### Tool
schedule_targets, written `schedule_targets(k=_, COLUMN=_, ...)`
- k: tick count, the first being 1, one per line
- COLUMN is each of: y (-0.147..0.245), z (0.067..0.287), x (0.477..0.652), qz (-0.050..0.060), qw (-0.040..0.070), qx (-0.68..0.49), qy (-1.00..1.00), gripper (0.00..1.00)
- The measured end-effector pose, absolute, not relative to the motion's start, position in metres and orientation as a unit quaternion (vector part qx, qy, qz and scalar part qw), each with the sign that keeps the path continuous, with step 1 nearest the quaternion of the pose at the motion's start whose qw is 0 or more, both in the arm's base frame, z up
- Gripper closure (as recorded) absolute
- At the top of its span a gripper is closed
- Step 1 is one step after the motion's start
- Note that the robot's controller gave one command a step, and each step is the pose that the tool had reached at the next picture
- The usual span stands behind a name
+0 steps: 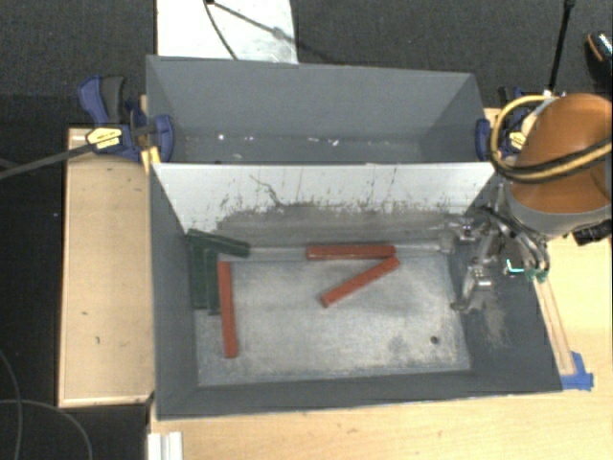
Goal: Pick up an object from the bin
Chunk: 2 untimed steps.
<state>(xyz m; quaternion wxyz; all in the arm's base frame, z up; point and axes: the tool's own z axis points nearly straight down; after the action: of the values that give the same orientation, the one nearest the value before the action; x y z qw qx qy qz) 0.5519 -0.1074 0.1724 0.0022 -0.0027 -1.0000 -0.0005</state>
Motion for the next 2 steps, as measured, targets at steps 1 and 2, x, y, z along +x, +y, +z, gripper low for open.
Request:
schedule_targets(k=1, y=0.030, z=0.069, x=0.588, qz=-0.002, qw=0.000, qx=0.173, qy=-0.985, gripper=0.00)
schedule_targets(k=2, y=0.014, z=0.102, x=0.578, qz=0.000, qw=-0.002, qx=0.164, qy=-0.986, gripper=0.00)
